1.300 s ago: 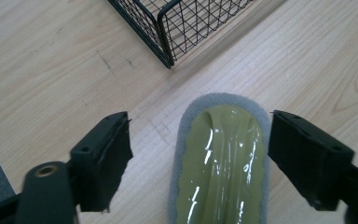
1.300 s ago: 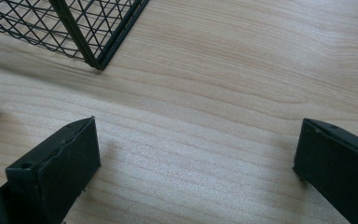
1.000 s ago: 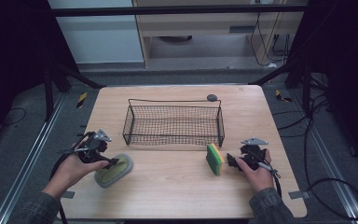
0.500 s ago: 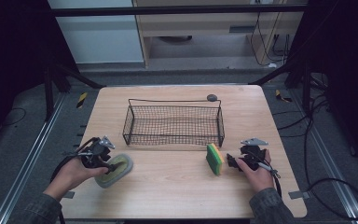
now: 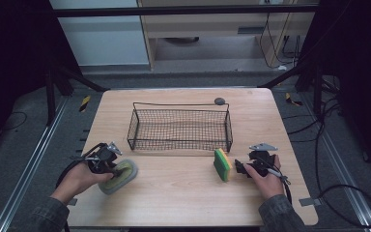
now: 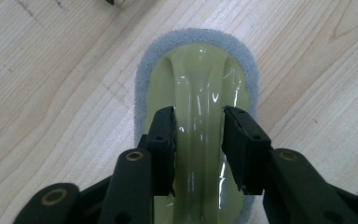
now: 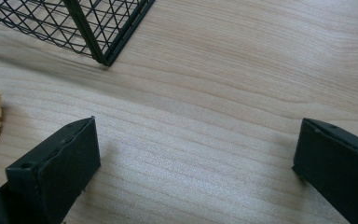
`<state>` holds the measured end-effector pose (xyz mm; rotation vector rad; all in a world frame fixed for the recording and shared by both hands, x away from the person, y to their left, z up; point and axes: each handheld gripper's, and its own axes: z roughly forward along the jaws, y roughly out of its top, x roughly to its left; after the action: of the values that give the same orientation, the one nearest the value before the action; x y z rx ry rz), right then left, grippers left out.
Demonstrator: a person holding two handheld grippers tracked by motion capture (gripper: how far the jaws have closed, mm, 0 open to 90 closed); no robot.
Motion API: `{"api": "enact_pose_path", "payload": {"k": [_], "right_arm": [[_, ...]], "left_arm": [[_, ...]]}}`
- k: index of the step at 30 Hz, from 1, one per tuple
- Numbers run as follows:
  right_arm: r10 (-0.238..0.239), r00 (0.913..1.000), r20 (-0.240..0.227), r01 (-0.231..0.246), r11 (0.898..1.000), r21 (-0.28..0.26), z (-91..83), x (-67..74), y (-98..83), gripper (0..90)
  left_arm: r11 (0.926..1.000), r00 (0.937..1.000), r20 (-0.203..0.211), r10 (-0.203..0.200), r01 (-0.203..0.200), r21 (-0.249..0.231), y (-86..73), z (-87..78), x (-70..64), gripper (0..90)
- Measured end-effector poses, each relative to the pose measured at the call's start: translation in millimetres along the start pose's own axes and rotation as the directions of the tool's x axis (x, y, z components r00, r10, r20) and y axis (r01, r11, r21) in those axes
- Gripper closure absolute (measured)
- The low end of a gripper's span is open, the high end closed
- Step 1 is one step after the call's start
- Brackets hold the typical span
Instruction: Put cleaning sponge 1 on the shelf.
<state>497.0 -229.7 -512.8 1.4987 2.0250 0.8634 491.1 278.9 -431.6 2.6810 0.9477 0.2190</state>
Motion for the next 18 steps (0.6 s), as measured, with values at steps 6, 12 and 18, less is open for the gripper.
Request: {"api": "enact_pose_path", "payload": {"k": [6, 12, 18], "right_arm": [[0.001, 1.0, -0.002, -0.001, 1.0, 0.001, -0.1, 0.2, 0.0, 0.6], [0.001, 1.0, -0.003, -0.001, 1.0, 0.001, -0.2, 0.4, 0.0, 0.6], [-0.001, 1.0, -0.002, 0.001, 1.0, 0.001, -0.1, 0.3, 0.0, 0.6]], "left_arm": [[0.9999, 0.9999, 0.006, 0.014, -0.014, 0.01, -0.1, 1.0, -1.2, 68.9], [0.9995, 0.9995, -0.003, 0.033, -0.033, -0.003, -4.1, -2.4, -2.9, 70.6], [0.9957, 0.9972, -0.05, 0.057, -0.06, -0.07, -6.3, -19.6, -8.6, 70.8]]}}
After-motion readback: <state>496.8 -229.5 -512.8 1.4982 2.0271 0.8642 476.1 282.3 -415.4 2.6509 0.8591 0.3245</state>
